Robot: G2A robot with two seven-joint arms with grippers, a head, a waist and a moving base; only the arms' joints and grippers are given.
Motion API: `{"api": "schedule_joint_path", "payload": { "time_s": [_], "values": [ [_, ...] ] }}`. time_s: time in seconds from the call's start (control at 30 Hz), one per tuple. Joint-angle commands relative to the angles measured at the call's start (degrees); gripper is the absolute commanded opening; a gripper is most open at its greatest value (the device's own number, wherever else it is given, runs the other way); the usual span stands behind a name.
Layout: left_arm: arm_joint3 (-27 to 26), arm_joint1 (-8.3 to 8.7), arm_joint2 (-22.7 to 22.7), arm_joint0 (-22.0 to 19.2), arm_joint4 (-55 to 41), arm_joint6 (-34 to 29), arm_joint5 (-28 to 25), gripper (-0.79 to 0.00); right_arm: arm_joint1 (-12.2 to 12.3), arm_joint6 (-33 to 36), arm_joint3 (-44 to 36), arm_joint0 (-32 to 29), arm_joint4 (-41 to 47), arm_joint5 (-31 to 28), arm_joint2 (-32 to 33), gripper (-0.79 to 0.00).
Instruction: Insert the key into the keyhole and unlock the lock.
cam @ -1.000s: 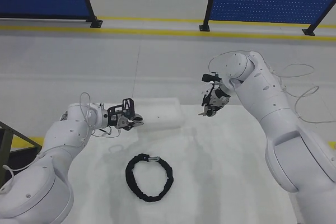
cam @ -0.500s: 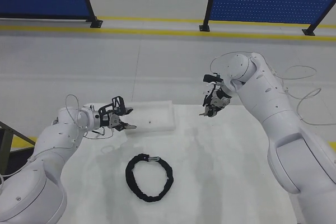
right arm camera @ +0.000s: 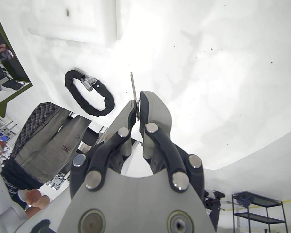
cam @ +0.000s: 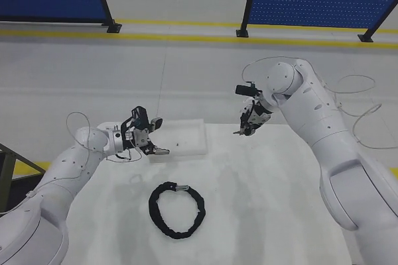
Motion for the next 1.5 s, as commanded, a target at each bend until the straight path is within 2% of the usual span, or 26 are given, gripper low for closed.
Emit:
{"api": "schedule_joint_path", "payload": {
  "time_s": [0.0,0.3,0.53,0.73,0.77,1.23,1.37,1.47],
  "values": [
    [-2.3,1.33,1.1,0.7,-1.2,0.1,0.1,0.0,0.4,0.0,-0.6,-0.1,0.7,-0.8,0.0,-0.785],
    [-13.7,7.71,9.6,1.6,-7.3,-0.1,0.1,0.0,3.5,0.0,-7.1,-2.1,10.2,-2.5,-3.3,-0.785],
    [-22.3,11.62,9.8,3.7,-8.5,-4.8,0.1,0.0,8.2,0.0,-15.5,-3.5,20.6,1.1,-9.0,-0.785],
    [-26.1,14.17,9.8,4.9,-8.8,-10.3,0.1,0.0,13.4,0.0,-23.2,-4.0,29.0,3.8,-14.4,-0.785],
    [-26.1,14.17,9.8,4.9,-8.8,-10.3,0.1,0.0,13.9,0.0,-24.0,-3.9,29.6,4.0,-15.0,-0.785],
    [-26.1,14.17,9.8,4.9,-8.8,-10.3,0.1,0.0,13.9,0.0,-24.0,-3.9,29.6,4.0,-15.0,-0.785],
    [-27.7,13.93,9.1,5.4,-7.6,-15.3,2.1,0.0,13.9,0.0,-24.0,-3.9,29.6,4.0,-15.0,-0.785],
    [-29.0,13.37,8.9,6.8,-6.0,-14.0,2.6,0.0,13.9,0.0,-24.0,-3.9,29.6,4.0,-15.0,-0.785]
  ]
}}
